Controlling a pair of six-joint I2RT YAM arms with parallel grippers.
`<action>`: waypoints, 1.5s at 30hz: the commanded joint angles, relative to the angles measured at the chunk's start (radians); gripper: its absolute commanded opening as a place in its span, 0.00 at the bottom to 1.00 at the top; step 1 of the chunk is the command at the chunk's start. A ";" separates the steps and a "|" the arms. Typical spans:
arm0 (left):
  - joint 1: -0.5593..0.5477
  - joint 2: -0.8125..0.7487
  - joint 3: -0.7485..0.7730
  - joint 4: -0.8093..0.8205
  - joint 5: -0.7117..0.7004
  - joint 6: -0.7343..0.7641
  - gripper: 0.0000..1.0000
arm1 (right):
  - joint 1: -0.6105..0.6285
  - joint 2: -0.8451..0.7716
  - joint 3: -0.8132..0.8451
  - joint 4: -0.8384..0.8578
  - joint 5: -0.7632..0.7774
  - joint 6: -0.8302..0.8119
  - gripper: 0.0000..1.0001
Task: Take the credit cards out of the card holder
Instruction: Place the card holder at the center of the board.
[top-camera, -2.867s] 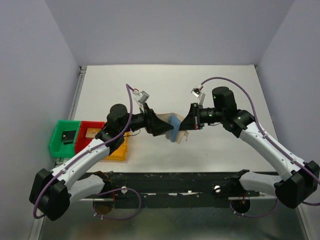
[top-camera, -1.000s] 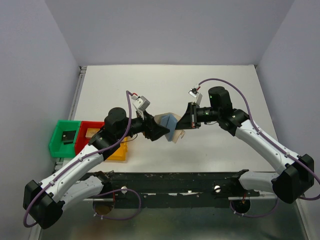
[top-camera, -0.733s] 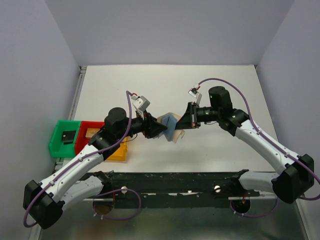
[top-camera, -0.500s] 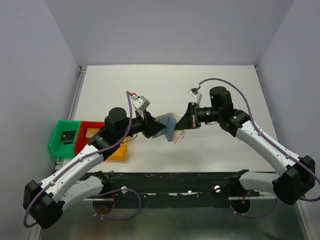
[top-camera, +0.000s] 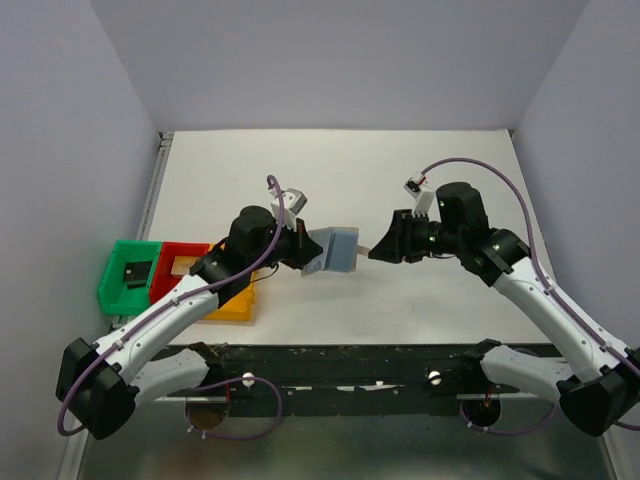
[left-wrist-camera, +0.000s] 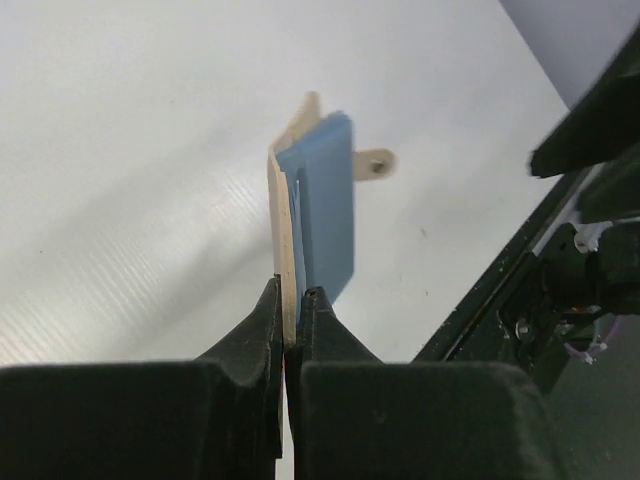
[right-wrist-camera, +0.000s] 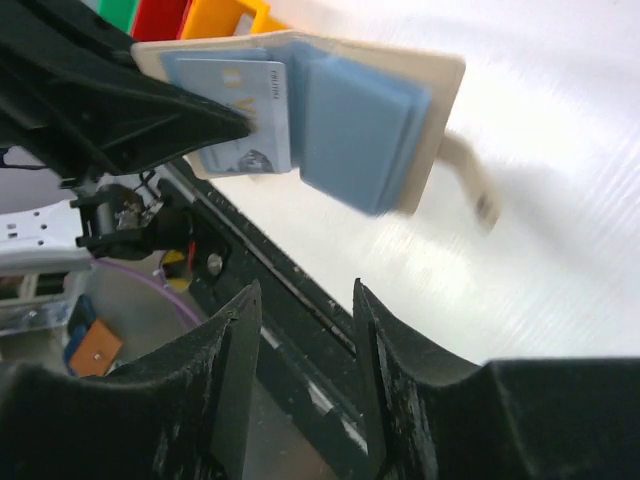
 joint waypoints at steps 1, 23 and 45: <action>-0.003 0.071 0.022 0.011 -0.111 -0.084 0.00 | -0.004 -0.097 -0.013 0.005 0.145 -0.077 0.49; -0.001 0.461 -0.052 0.441 0.111 -0.293 0.00 | -0.003 0.165 -0.342 0.555 -0.046 0.076 0.36; 0.036 0.625 0.027 0.243 0.113 -0.180 0.13 | -0.026 0.452 -0.416 0.726 -0.027 0.085 0.33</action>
